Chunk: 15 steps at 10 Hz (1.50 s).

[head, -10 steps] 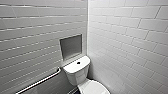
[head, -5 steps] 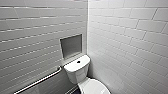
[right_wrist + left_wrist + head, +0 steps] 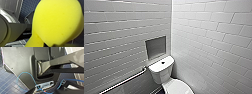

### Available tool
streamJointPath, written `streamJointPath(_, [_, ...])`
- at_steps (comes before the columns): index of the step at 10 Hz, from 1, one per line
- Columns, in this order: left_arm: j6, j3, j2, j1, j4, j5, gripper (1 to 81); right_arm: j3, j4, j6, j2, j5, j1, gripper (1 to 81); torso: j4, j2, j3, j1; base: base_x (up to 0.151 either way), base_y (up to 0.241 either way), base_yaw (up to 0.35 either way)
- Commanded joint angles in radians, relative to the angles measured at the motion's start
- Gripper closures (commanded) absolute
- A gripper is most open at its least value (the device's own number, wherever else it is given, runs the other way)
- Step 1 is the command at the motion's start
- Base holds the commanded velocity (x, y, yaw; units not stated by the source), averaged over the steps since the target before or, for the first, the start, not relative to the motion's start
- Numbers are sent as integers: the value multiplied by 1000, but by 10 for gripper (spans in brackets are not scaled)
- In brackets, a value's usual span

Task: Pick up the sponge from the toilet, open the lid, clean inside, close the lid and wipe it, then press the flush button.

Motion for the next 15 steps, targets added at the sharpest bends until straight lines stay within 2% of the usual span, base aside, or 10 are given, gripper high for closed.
streamJointPath(1, [5, 14, -9, -22, -13, 70, 10, 14, -25, 2, -19, -41, 20, 811, 0, 96, 95, -62, 0, 0, 0])
streamJointPath(2, [5, 14, -9, -21, -13, 70, 10, 14, -24, 2, -19, -41, 20, 811, 0, 133, 33, -86, 0, 0, 0])
streamJointPath(3, [5, 14, -8, -22, -13, 70, 10, 14, -24, 2, -19, -41, 19, 811, 0, 159, 59, -104, 0, 0, 0])
streamJointPath(6, [5, 14, -8, -22, -13, 70, 10, 12, -22, 4, -18, -41, 17, 811, 0, 251, 79, -164, 0, 0, 0])
streamJointPath(7, [5, 14, -8, -22, -13, 70, 10, 10, -22, 4, -18, -41, 18, 811, 0, 189, 79, -124, 0, 0, 0])
streamJointPath(9, [5, 14, -8, -22, -12, 70, 10, 10, -22, 5, -16, -41, 18, 811, 0, 247, 79, -162, 0, 0, 0])
streamJointPath(15, [5, 14, -6, -22, -8, 70, 10, -2, -19, 5, -10, -44, 15, 811, 0, 259, 81, -172, 0, 0, 0])
